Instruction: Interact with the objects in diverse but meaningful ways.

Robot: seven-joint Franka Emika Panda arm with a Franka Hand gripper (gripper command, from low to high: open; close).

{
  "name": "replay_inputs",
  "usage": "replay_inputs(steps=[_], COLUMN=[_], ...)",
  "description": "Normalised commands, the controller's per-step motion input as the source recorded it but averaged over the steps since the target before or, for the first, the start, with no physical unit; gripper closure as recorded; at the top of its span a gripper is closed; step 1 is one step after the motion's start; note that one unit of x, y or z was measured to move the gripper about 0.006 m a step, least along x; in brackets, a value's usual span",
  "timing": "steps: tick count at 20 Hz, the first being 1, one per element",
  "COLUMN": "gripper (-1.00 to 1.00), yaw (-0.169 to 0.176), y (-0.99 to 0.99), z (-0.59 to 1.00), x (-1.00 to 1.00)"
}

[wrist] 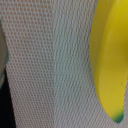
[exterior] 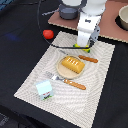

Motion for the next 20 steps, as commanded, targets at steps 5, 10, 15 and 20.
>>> replay_inputs(steps=[5, 10, 15, 20], gripper=[1.0, 1.0, 1.0, 1.0], yaw=[0.039, 0.037, 0.022, 0.0], y=[0.18, 0.15, 0.05, -0.04], z=[-0.23, -0.18, -0.02, 0.18], x=[-0.16, -0.12, -0.13, -0.21])
